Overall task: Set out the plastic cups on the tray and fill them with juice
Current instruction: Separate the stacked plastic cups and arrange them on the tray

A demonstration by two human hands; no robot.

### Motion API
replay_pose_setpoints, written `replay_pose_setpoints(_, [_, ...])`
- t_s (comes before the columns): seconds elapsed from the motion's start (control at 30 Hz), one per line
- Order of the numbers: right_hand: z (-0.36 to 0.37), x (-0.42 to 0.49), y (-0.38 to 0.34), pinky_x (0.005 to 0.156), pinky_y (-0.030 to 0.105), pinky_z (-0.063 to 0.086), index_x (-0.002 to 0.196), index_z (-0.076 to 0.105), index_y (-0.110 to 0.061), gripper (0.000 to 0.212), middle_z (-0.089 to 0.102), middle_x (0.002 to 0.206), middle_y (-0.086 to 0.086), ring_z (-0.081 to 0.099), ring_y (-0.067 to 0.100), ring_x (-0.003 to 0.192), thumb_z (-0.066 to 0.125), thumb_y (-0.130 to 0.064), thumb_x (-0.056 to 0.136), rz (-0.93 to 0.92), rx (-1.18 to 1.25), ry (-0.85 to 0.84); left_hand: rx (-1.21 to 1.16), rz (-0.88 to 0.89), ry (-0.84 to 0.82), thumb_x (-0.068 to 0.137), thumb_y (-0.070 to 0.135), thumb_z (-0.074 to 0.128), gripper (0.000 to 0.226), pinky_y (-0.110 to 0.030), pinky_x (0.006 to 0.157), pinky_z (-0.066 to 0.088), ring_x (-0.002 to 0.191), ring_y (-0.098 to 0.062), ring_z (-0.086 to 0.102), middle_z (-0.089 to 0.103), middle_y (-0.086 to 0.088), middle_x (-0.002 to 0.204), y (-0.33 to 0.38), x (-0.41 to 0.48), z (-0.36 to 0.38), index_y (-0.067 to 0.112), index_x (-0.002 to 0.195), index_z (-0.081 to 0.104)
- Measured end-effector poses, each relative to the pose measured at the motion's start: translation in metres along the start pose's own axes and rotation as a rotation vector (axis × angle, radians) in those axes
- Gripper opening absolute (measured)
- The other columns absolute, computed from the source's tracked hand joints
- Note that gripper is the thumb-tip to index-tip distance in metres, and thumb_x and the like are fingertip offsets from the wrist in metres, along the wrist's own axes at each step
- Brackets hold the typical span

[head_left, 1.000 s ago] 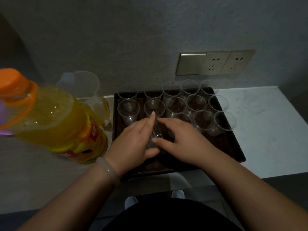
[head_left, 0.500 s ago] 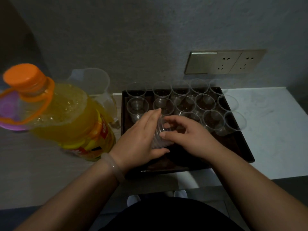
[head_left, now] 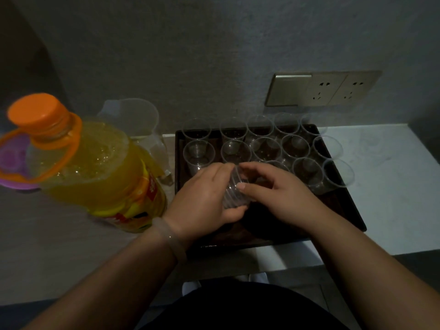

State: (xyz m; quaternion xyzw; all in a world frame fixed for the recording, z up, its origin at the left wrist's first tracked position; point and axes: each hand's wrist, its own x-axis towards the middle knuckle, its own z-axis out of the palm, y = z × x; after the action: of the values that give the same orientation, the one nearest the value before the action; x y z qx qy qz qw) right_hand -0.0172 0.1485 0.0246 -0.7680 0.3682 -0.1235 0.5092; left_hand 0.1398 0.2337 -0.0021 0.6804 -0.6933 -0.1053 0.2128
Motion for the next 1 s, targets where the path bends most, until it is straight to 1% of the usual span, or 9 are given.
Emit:
replay_pose_setpoints(0.07, [-0.002, 0.000, 0.000, 0.082, 0.008, 0.047, 0.113, 0.057, -0.043, 0.031, 0.064, 0.102, -0.021, 0.060, -0.011, 0.095, 0.065, -0.028, 0.087, 0.003, 0.009, 0.023, 0.008, -0.014, -0.007, 0.073, 0.055, 0.061, 0.076, -0.021, 0.093, 0.039, 0.111, -0.016, 0.052, 0.055, -0.002, 0.122, 0.000, 0.000, 0.000, 0.011, 0.134, 0.046])
replay_pose_setpoints(0.13, [-0.008, -0.001, -0.001, 0.090, 0.020, 0.050, 0.122, 0.059, -0.037, 0.037, 0.065, 0.108, -0.017, 0.061, -0.006, 0.098, 0.066, -0.031, 0.085, 0.023, 0.008, 0.082, 0.032, -0.030, -0.019, 0.073, 0.053, 0.066, 0.075, -0.019, 0.091, 0.036, 0.110, -0.017, 0.053, 0.055, -0.002, 0.120, -0.001, -0.002, -0.001, 0.011, 0.132, 0.047])
replay_pose_setpoints(0.27, [-0.026, -0.004, -0.009, 0.085, 0.017, 0.049, 0.129, 0.055, -0.035, 0.049, 0.061, 0.114, -0.017, 0.059, -0.006, 0.097, 0.066, -0.039, 0.081, -0.012, -0.136, 0.188, 0.070, -0.068, -0.048, 0.076, 0.051, 0.069, 0.080, -0.016, 0.096, 0.026, 0.120, -0.018, 0.048, 0.051, -0.004, 0.131, -0.001, -0.007, -0.002, 0.010, 0.138, 0.042])
replay_pose_setpoints(0.37, [-0.035, -0.004, -0.012, 0.091, 0.020, 0.042, 0.133, 0.052, -0.033, 0.058, 0.056, 0.124, -0.012, 0.053, 0.001, 0.109, 0.065, -0.044, 0.077, -0.085, -0.332, 0.252, 0.082, -0.102, -0.075, 0.080, 0.054, 0.065, 0.086, -0.013, 0.098, 0.019, 0.131, -0.017, 0.039, 0.041, -0.004, 0.143, 0.001, -0.010, -0.002, 0.010, 0.146, 0.030])
replay_pose_setpoints(0.47, [-0.034, -0.001, -0.010, 0.094, 0.018, 0.038, 0.139, 0.047, -0.030, 0.067, 0.048, 0.134, -0.010, 0.045, 0.001, 0.115, 0.064, -0.047, 0.076, -0.129, -0.505, 0.170, 0.072, -0.137, -0.084, 0.082, 0.054, 0.062, 0.085, -0.016, 0.103, 0.025, 0.132, -0.015, 0.035, 0.037, -0.002, 0.145, 0.002, -0.012, -0.002, 0.013, 0.147, 0.025])
replay_pose_setpoints(0.6, [-0.018, 0.005, -0.001, 0.093, 0.017, 0.035, 0.145, 0.036, -0.031, 0.075, 0.038, 0.140, -0.009, 0.042, 0.003, 0.120, 0.069, -0.042, 0.079, -0.152, -0.597, 0.066, 0.080, -0.178, -0.111, 0.083, 0.054, 0.061, 0.086, -0.021, 0.107, 0.026, 0.134, -0.016, 0.033, 0.035, -0.002, 0.146, 0.001, -0.013, -0.002, 0.013, 0.148, 0.023])
replay_pose_setpoints(0.73, [-0.008, 0.012, 0.010, 0.105, 0.028, 0.037, 0.148, 0.030, -0.027, 0.079, 0.039, 0.144, -0.005, 0.043, 0.013, 0.127, 0.067, -0.043, 0.080, -0.182, -0.708, 0.035, 0.087, -0.221, -0.112, 0.083, 0.054, 0.062, 0.086, -0.024, 0.106, 0.029, 0.132, -0.018, 0.035, 0.035, -0.003, 0.145, 0.001, -0.016, 0.000, 0.012, 0.148, 0.023])
replay_pose_setpoints(0.83, [-0.004, 0.016, 0.014, 0.114, 0.032, 0.024, 0.149, 0.029, -0.024, 0.079, 0.041, 0.145, -0.004, 0.039, 0.014, 0.132, 0.066, -0.042, 0.081, -0.226, -0.773, 0.027, 0.092, -0.232, -0.114, 0.084, 0.054, 0.060, 0.086, -0.024, 0.106, 0.027, 0.133, -0.018, 0.034, 0.033, -0.003, 0.146, 0.001, -0.017, 0.000, 0.013, 0.148, 0.020])
replay_pose_setpoints(1.0, [0.000, 0.021, 0.021, 0.117, 0.032, 0.007, 0.149, 0.028, -0.025, 0.079, 0.040, 0.149, -0.003, 0.030, 0.011, 0.140, 0.065, -0.044, 0.083, -0.244, -0.836, 0.014, 0.100, -0.230, -0.126, 0.084, 0.054, 0.060, 0.087, -0.022, 0.108, 0.025, 0.134, -0.016, 0.031, 0.031, -0.002, 0.148, -0.001, -0.017, -0.003, 0.013, 0.149, 0.018])
